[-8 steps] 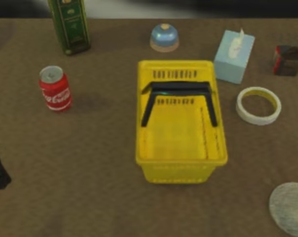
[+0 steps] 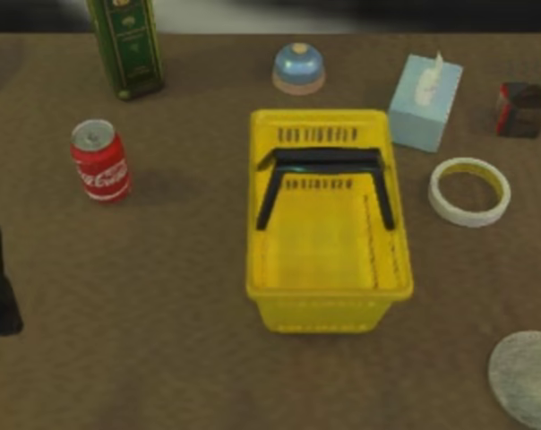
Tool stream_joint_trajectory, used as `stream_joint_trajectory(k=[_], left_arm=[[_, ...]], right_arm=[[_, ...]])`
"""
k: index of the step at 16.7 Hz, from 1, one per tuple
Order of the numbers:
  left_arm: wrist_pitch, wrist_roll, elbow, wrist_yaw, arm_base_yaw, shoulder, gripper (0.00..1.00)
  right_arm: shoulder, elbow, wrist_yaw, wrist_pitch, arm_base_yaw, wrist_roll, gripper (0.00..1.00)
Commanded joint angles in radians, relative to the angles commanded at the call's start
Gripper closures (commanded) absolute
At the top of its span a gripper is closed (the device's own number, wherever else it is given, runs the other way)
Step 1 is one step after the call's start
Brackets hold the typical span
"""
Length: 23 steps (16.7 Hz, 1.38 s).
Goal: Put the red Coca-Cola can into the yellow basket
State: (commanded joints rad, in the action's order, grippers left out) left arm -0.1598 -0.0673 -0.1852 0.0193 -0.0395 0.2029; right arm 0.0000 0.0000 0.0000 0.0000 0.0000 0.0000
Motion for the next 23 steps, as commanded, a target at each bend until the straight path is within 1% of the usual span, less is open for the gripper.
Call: stream_joint_trajectory(k=[5, 12, 18, 23], left_arm=[[-0.272, -0.117, -0.362, 0.020, -0.053, 0.382, 0.00], [-0.705, -0.318, -1.022, 0.033, -0.113, 1.071, 0.00], [-1.020, -0.480, -1.576, 0.023, -0.135, 1.668, 0.00], [-1.194, -0.567, -1.918, 0.000, -0.129, 2.045, 0.00]], right_arm=[[0.000, 0.000, 0.000, 0.000, 0.000, 0.000, 0.00], [0.000, 0.000, 0.000, 0.000, 0.000, 0.000, 0.00], [0.000, 0.000, 0.000, 0.000, 0.000, 0.000, 0.00], [0.000, 0.000, 0.000, 0.000, 0.000, 0.000, 0.00]])
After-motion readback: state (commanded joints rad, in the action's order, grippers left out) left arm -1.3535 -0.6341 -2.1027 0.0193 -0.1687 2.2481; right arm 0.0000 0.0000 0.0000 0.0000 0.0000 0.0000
